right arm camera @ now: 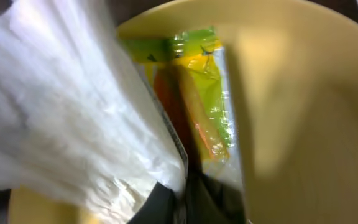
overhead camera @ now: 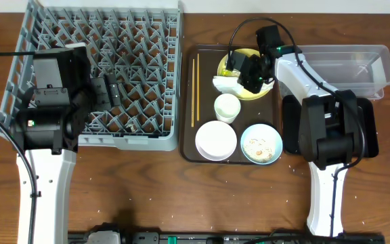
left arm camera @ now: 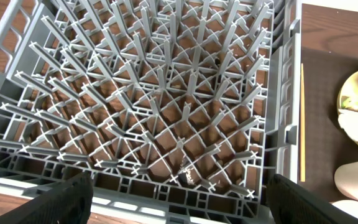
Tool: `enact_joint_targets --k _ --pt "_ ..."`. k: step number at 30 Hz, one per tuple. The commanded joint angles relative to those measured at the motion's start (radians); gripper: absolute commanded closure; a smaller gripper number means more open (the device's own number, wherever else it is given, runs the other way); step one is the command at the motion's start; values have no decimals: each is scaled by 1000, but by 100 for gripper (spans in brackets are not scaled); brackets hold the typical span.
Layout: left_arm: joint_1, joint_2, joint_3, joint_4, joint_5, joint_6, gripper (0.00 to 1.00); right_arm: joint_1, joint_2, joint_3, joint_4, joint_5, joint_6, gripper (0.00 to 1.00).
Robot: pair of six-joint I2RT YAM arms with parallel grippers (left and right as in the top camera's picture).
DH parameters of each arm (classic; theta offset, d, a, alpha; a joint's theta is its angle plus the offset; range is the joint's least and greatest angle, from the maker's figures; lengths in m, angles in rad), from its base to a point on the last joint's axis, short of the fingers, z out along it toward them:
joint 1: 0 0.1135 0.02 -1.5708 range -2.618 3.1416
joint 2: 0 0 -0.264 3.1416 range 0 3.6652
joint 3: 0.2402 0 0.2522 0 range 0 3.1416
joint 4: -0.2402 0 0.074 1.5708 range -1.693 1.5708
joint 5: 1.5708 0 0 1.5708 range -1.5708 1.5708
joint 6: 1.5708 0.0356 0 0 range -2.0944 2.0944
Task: Sort waste into correct bins and load items into the dishwasher
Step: 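Grasp the wrapper and napkin with the right gripper and lift, then drop the wrapper and napkin into the clear plastic bin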
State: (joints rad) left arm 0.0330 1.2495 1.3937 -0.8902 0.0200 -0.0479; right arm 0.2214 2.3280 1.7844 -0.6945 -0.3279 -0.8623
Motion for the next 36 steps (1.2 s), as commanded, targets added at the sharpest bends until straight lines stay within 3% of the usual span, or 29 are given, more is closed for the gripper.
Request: enact_joint_targets --k 1,12,22,29,36 --pt "5 4 21 0 -2 10 9 1 37 -3 -2 34 166 99" --pt "5 4 21 0 -2 10 10 -22 -243 90 26 77 692 99" --pt "5 4 21 0 -2 10 10 -168 -455 89 -170 548 1238 98" --pt "5 4 21 0 -2 10 9 -281 -433 -3 -241 616 1717 99" --pt "5 4 21 0 -2 10 10 -312 -428 -196 -228 653 2420 99"
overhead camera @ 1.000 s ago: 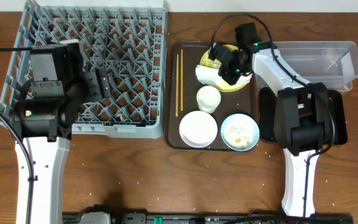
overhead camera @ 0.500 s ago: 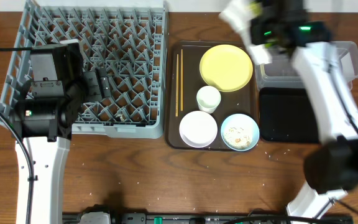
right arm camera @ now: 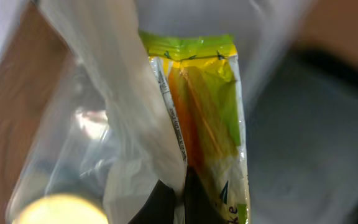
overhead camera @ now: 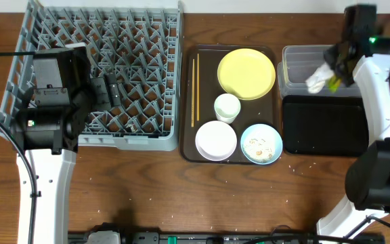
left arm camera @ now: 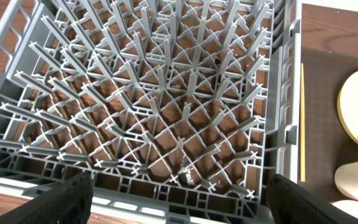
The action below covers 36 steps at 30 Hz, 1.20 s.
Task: Sort waste into correct bins and load items into the dishwasher
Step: 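Drop the wrapper and napkin into the clear plastic bin, then grasp the light-blue bowl rim with the right gripper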
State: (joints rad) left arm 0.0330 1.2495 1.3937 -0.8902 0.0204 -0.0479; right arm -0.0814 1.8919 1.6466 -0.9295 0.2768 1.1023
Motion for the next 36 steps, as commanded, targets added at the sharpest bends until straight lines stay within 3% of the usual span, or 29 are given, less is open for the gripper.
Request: enact_joint_targets --k 1,5,11,14,16,19,21,23,26,28,32,36 --pt "5 4 21 0 -2 10 10 -10 8 -85 26 49 531 99" --pt "5 4 21 0 -2 10 10 -11 8 -117 122 58 563 75" --pt "5 4 21 0 -2 10 10 -11 4 -117 253 68 455 76" --pt "5 4 21 0 -2 10 10 -11 4 -117 305 67 394 67" --pt "5 4 21 0 -2 10 10 -11 2 -116 354 67 269 58" --pt "5 4 21 0 -2 10 9 -11 -15 -115 402 46 40 29" --pt "5 4 21 0 -2 10 9 -9 -42 -115 435 -9 -179 10" --pt "5 4 21 0 -2 10 10 -3 -90 -115 450 -126 -428 1" --pt "5 4 21 0 -2 10 10 22 -183 -115 425 -357 -729 1" --pt "5 4 21 0 -2 10 10 54 -249 -115 370 -480 -836 1" --pt "5 4 21 0 -2 10 10 153 -326 -115 184 -529 -838 5" --pt "5 4 21 0 -2 10 9 306 -325 -129 -56 -529 -852 18"
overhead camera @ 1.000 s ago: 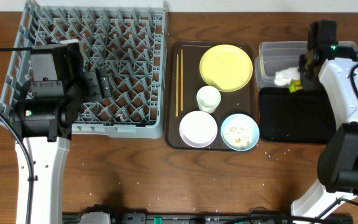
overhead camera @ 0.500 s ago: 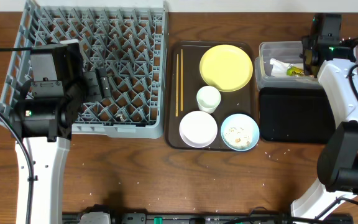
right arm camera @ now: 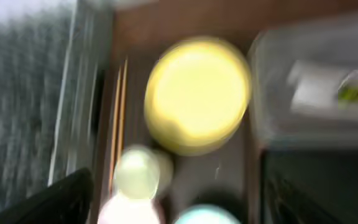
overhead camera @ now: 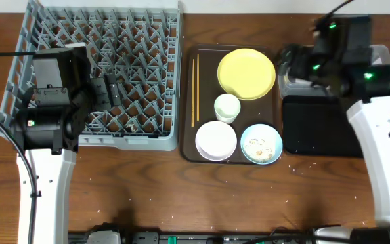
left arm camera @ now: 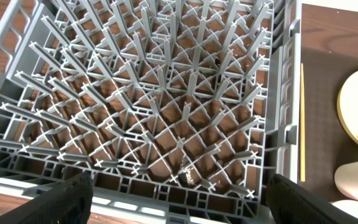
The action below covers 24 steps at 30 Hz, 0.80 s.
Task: Sort waste into correct bins and load items into the dishwasher
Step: 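Grasp the light-blue bowl rim with the right gripper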
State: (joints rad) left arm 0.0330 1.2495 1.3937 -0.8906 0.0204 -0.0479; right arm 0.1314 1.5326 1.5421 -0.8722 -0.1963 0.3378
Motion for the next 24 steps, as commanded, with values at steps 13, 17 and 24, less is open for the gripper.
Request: enact_joint_targets --k 13,17,24 --pt "5 4 21 1 -2 10 10 462 39 -410 -109 237 -164 40" --pt "5 4 21 1 -2 10 10 512 39 -522 -10 322 -165 43" --pt "5 4 21 1 -2 10 10 526 39 -651 161 380 -255 53"
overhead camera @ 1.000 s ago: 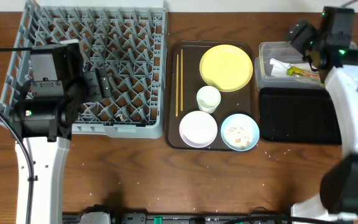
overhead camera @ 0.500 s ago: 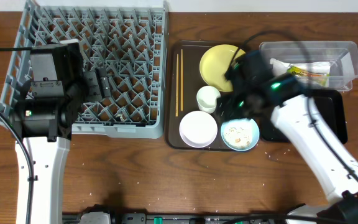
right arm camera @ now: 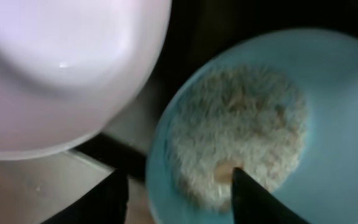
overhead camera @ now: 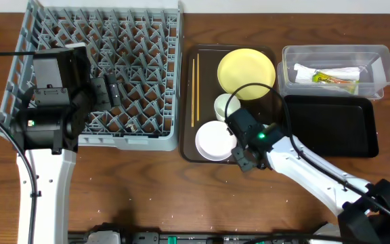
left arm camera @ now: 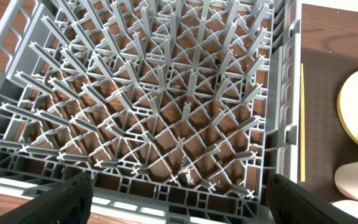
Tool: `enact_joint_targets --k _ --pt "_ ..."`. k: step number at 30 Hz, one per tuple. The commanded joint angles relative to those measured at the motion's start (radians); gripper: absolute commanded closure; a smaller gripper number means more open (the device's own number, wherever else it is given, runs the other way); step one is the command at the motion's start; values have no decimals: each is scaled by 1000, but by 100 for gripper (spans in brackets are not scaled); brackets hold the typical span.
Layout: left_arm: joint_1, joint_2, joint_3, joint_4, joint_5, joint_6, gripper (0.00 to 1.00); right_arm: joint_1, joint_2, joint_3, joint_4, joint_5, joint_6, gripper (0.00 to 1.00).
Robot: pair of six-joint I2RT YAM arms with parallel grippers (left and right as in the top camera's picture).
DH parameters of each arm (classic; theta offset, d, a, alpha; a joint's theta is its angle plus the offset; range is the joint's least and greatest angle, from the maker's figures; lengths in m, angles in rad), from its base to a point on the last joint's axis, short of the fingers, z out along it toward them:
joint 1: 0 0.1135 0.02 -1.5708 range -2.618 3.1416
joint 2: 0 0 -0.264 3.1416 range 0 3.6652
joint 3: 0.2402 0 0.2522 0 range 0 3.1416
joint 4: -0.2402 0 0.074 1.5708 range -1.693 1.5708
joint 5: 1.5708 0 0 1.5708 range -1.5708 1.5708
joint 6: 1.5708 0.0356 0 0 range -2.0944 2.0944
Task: Sort waste into correct bins and load items into the dishwasher
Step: 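Grasp the light-blue bowl rim with the right gripper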
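My right gripper (right arm camera: 179, 202) is open and low over the brown tray, astride the rim of a light blue bowl (right arm camera: 241, 124) that holds pale, rice-like leftovers. One finger is outside the rim and one inside. In the overhead view the right gripper (overhead camera: 244, 150) covers that bowl. Next to it are a white bowl (overhead camera: 214, 141), a white cup (overhead camera: 223, 106), a yellow plate (overhead camera: 246, 70) and chopsticks (overhead camera: 195, 81). A white napkin and a green wrapper (overhead camera: 330, 76) lie in the clear bin (overhead camera: 286, 74). My left gripper (left arm camera: 179, 208) hangs open over the grey dish rack (overhead camera: 19, 81).
The brown tray (overhead camera: 189, 146) lies between the rack and the two bins. A black bin (overhead camera: 330, 125) sits right of the tray, in front of the clear bin. The left arm stands along the table's left side, and its cable crosses the rack's left edge.
My right gripper was open high above the tray and clear bin. Now it is down at the blue bowl's rim, still open. The left arm has not moved.
My right gripper was shut on the napkin and green wrapper on the yellow plate. Then it held them over the clear bin. Then they lay in the bin, with the gripper open above. Now it straddles the blue bowl's rim.
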State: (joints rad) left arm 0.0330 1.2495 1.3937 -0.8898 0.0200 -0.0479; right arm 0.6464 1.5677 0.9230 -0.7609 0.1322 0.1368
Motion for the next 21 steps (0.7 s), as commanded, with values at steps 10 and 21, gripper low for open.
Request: enact_joint_targets --k 10,21 --pt "5 4 21 0 -2 10 9 11 3 -71 126 43 -57 76" --pt "5 4 21 0 -2 10 10 11 0 -68 133 16 -50 99"
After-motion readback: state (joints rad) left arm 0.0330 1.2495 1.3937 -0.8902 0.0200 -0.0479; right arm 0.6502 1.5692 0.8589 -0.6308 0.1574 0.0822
